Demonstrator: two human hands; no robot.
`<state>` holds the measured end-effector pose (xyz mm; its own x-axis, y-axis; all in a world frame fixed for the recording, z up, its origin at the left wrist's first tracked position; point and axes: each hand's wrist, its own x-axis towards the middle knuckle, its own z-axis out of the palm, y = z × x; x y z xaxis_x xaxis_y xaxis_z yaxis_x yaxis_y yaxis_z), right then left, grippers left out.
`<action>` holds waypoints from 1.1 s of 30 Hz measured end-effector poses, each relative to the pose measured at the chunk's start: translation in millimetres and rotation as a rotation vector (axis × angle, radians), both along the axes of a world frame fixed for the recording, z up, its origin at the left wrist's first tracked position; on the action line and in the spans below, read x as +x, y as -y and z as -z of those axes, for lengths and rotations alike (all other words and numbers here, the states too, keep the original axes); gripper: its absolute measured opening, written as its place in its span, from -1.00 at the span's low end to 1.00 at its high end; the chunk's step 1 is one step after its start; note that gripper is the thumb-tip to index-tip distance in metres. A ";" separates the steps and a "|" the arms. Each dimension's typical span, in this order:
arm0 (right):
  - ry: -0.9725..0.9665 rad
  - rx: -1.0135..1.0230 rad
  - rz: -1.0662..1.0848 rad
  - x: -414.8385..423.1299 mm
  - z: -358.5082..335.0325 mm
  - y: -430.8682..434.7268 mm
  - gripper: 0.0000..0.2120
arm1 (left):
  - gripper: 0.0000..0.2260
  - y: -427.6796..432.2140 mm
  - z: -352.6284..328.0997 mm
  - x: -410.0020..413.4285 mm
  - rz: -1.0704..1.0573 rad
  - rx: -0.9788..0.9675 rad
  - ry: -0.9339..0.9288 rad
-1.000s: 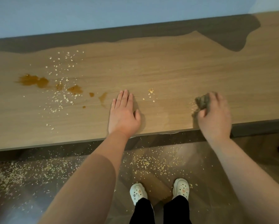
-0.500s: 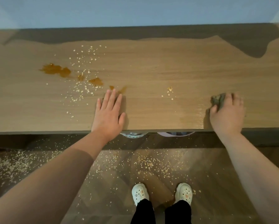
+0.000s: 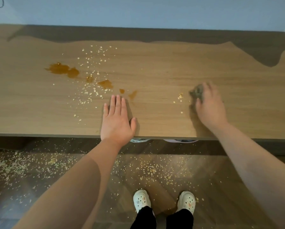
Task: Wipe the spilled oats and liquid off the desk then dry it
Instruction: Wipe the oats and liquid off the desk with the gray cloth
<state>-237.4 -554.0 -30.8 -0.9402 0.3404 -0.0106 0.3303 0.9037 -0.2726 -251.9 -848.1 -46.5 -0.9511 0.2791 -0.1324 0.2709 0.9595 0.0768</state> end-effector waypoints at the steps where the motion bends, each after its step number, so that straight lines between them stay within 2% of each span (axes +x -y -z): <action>1: -0.009 -0.013 0.076 -5.7 -1.4 -16.7 -0.46 | -0.29 0.1 0.4 -0.1 0.002 0.009 -0.004; 3: -0.002 -0.037 0.235 -25.6 -0.9 -36.0 -0.46 | -0.26 0.2 1.6 -0.7 0.008 0.026 -0.018; 5: -0.015 -0.012 0.200 -42.4 -1.8 -17.7 -0.51 | -0.26 -0.4 1.9 -0.7 0.013 0.031 -0.017; 7: -0.047 0.011 -0.091 -44.6 2.2 17.8 -0.59 | -0.26 -0.5 1.8 -0.2 0.013 0.031 -0.020; 10: 0.074 0.005 -0.606 -32.8 -0.5 36.5 -0.50 | -0.27 -0.4 1.6 0.0 0.014 0.028 -0.018; 12: 0.113 0.041 -0.726 -47.8 -1.1 8.0 -0.51 | -0.27 -0.1 2.0 0.2 0.014 0.025 -0.021; 13: 0.084 0.018 -0.653 -58.1 -0.7 -8.1 -0.55 | -0.27 -0.1 2.5 0.1 0.012 0.024 -0.024; 16: -0.016 -0.096 -0.089 -71.7 -1.9 -35.6 -0.52 | -0.28 -0.2 3.3 -0.5 0.012 0.026 -0.028; 17: -0.036 -0.082 0.002 -70.3 -1.0 -26.0 -0.51 | -0.28 -0.1 3.7 -0.6 0.013 0.027 -0.030; 18: -0.052 -0.056 -0.015 -66.7 -1.6 -11.2 -0.53 | -0.28 0.1 4.3 -0.7 0.013 0.027 -0.030; 20: -0.034 -0.024 -0.295 -52.7 -3.3 18.2 -0.59 | -0.29 0.4 4.7 -0.5 0.013 0.023 -0.028; 22: 0.071 0.008 -0.624 -36.7 -6.8 31.6 -0.52 | -0.29 0.5 4.8 -0.6 0.012 0.021 -0.031; 24: 0.150 0.058 -0.748 -37.7 -10.2 18.2 -0.47 | -0.29 0.5 4.5 -1.0 0.010 0.016 -0.033; 26: 0.094 0.038 -0.620 -42.9 -5.5 -9.6 -0.53 | -0.28 0.1 3.5 -0.9 0.013 0.004 -0.030; 30: -0.030 -0.087 0.110 -21.0 -5.6 -33.6 -0.49 | -0.27 -0.5 2.2 -1.3 0.016 -0.006 -0.039; 31: -0.036 -0.064 0.165 -11.8 -5.6 -17.4 -0.49 | -0.28 -0.5 2.0 -1.5 0.017 -0.010 -0.039; 33: -0.040 -0.021 0.011 7.2 -5.8 22.3 -0.52 | -0.28 -0.5 1.2 -1.2 0.020 -0.020 -0.031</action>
<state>-230.2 -576.3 -25.0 -0.9362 0.3510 0.0200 0.3287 0.8940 -0.3045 -253.1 -847.6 -47.7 -0.9491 0.2956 -0.1091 0.2919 0.9552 0.0494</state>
